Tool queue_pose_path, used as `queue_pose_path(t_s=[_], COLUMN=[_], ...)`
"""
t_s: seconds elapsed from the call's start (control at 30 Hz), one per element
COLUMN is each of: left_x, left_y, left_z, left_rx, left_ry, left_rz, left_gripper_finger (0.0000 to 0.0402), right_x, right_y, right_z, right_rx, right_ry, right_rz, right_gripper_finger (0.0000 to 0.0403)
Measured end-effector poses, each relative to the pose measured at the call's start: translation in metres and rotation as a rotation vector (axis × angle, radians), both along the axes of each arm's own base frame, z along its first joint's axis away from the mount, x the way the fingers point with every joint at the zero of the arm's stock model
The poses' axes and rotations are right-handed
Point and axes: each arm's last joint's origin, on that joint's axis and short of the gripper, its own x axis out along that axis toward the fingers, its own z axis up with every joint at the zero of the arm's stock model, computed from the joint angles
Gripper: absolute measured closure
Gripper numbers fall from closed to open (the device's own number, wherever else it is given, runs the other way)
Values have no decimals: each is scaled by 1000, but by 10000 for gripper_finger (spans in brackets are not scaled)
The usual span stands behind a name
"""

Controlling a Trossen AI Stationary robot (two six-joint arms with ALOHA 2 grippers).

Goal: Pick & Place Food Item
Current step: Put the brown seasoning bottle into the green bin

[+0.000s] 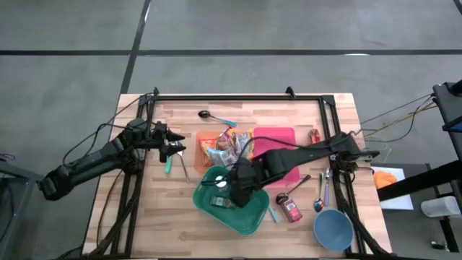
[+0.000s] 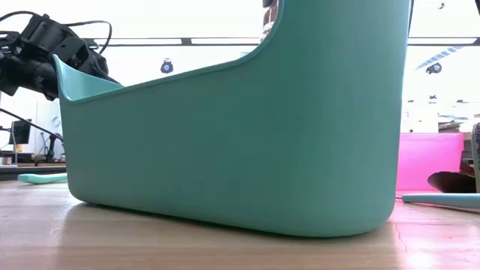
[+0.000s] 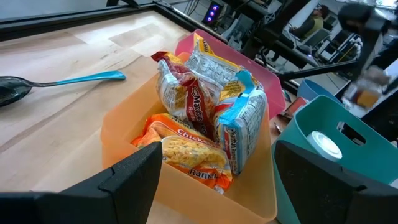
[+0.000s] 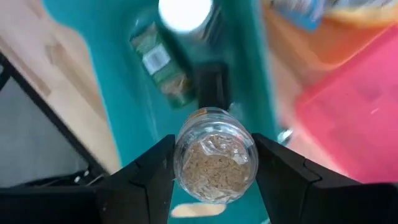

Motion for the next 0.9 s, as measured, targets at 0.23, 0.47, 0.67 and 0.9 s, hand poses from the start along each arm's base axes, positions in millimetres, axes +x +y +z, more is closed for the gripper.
queue_pose_path(t_s=[0.23, 0.47, 0.67, 0.9], left_x=[0, 0, 0, 0], left_y=[0, 0, 0, 0], left_z=[0, 0, 0, 0], left_rx=[0, 0, 0, 0], left_ry=[0, 0, 0, 0], left_rz=[0, 0, 0, 0], left_gripper_finger=[87, 87, 86, 86], right_x=[13, 11, 7, 8], right_y=[11, 17, 25, 31], right_z=[-23, -33, -45, -74], right_rx=[51, 46, 24, 36], right_ry=[66, 101, 123, 120], right_rz=[-7, -62, -81, -82], right_gripper_finger=[219, 219, 219, 219])
